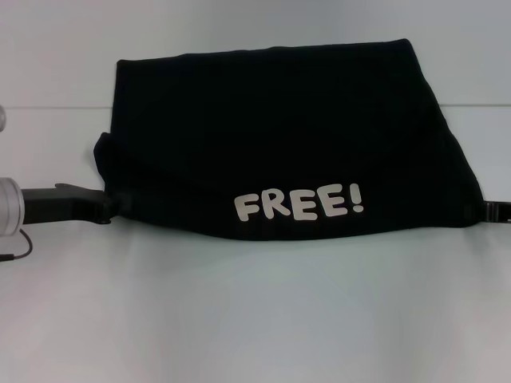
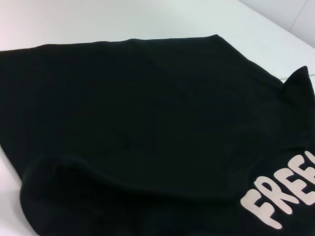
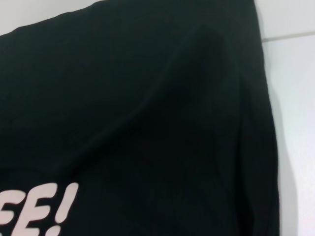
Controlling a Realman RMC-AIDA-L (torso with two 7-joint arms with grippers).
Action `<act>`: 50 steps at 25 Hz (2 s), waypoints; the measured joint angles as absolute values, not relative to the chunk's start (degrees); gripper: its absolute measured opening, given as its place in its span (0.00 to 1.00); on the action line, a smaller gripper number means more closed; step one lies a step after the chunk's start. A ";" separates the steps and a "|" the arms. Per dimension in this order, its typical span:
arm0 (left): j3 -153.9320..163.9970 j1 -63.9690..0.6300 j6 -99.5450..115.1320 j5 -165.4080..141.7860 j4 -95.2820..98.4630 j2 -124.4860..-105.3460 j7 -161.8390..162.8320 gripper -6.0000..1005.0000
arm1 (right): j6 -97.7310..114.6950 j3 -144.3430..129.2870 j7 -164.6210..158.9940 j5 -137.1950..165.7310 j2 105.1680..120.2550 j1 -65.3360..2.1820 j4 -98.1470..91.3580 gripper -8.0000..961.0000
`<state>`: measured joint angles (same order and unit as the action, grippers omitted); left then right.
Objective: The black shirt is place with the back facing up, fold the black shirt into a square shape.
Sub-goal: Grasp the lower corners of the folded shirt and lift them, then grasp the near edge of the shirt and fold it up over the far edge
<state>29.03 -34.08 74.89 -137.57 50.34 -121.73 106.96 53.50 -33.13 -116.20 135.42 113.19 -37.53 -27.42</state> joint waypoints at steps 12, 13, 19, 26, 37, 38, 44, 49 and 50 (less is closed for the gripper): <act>25.77 -32.19 87.49 -137.89 56.06 -121.70 107.80 0.00 | 73.45 -29.49 -108.85 129.79 113.32 -28.11 -34.53 0.05; 25.29 -32.07 88.72 -137.91 56.26 -121.55 107.81 0.00 | 74.87 -29.19 -108.33 129.72 113.23 -27.38 -34.74 0.05; 24.34 -29.93 97.70 -138.01 58.59 -121.03 107.50 0.00 | 84.18 -26.90 -103.25 129.73 112.76 -22.97 -36.01 0.05; 23.74 -27.66 105.84 -138.12 60.62 -121.02 107.17 0.00 | 93.11 -25.81 -100.05 129.96 112.67 -18.57 -39.01 0.05; 19.05 -26.31 116.85 -139.88 61.01 -120.41 106.39 0.02 | 99.99 -24.34 -96.61 130.57 112.14 -14.12 -39.54 0.05; 19.03 -26.19 117.12 -140.26 61.02 -120.41 106.45 0.02 | 100.53 -24.32 -96.47 130.94 112.13 -14.00 -39.54 0.05; 19.28 -26.48 117.65 -141.49 60.50 -120.43 106.88 0.03 | 103.19 -21.80 -95.71 133.74 112.13 -13.84 -39.62 0.05; 19.18 -30.04 116.71 -141.11 59.00 -119.54 106.95 0.03 | 102.88 -16.68 -93.34 133.61 111.28 -16.35 -39.56 0.05; 19.11 -30.77 116.15 -141.11 58.58 -119.25 106.97 0.03 | 102.62 -15.61 -93.14 133.60 110.96 -17.31 -39.47 0.05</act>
